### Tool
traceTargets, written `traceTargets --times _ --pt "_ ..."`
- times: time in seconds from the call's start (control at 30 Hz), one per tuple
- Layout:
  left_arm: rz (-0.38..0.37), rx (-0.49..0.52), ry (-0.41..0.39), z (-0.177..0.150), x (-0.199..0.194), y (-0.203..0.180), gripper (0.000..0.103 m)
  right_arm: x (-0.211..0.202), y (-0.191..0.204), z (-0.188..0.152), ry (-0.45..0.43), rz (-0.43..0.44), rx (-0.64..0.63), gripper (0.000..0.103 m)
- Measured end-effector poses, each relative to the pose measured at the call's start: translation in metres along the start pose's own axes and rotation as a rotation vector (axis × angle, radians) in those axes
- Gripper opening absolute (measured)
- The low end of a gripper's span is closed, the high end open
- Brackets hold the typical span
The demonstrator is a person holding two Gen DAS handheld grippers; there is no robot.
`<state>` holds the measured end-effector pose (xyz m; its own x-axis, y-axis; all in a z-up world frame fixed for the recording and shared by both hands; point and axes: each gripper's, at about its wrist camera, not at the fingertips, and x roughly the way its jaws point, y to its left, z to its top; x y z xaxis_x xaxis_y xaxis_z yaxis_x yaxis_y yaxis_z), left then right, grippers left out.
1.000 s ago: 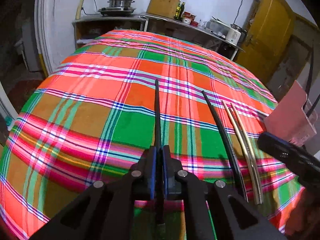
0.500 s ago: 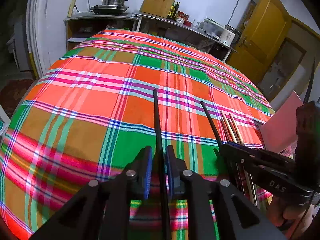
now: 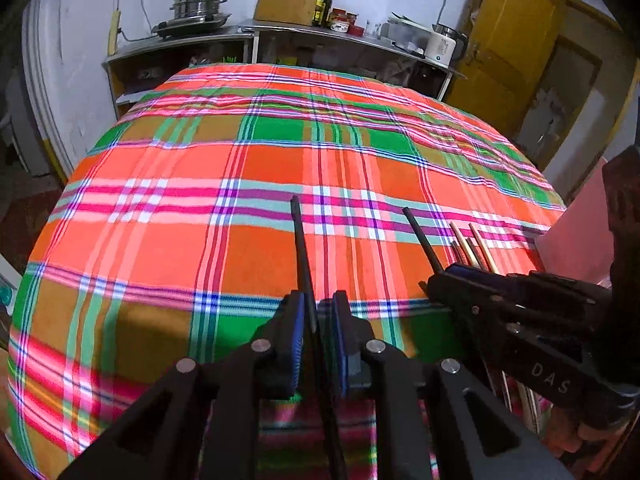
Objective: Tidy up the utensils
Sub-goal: 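Grasp a black chopstick with the left tool while the right tool grasps another black chopstick, then carry the black chopstick to the pink basket with the left tool while the right tool carries its chopstick there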
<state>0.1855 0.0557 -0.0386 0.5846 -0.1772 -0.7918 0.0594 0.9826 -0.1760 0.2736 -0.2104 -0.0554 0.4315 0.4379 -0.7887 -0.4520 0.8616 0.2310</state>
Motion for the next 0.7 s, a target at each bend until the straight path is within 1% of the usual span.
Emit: traceTargets --times 0.03,0.07,0.1,0.13,0.17,0.3,0.53,0.7 --pt "0.01 0.009 0.001 0.001 0.001 -0.002 0.015 0.001 0.001 0.001 0.0 -0.015 -0.004 0.009" --pt "0.019 0.019 0.002 0.002 0.001 -0.003 0.015 0.001 0.0 0.001 0.0 -0.021 -0.006 0.007" --pt "0.028 0.027 0.002 0.003 0.002 -0.005 0.014 0.001 -0.001 0.001 0.0 -0.017 -0.004 0.007" --pt "0.038 0.026 0.001 0.003 0.002 -0.005 0.01 0.001 -0.002 0.002 0.003 -0.012 0.003 0.006" --pt "0.043 0.024 0.0 0.004 0.002 -0.005 0.008 0.0 -0.003 0.002 0.005 -0.01 0.005 0.006" --pt "0.004 -0.015 0.006 0.007 -0.001 0.002 0.006 -0.007 -0.001 0.002 -0.008 0.005 0.01 0.006" --pt "-0.039 -0.004 -0.077 0.015 -0.042 -0.005 0.006 -0.042 0.003 0.009 -0.08 0.03 0.004 0.006" --pt "-0.073 0.003 -0.144 0.024 -0.079 -0.012 0.006 -0.08 0.006 0.013 -0.157 0.05 0.006 0.005"
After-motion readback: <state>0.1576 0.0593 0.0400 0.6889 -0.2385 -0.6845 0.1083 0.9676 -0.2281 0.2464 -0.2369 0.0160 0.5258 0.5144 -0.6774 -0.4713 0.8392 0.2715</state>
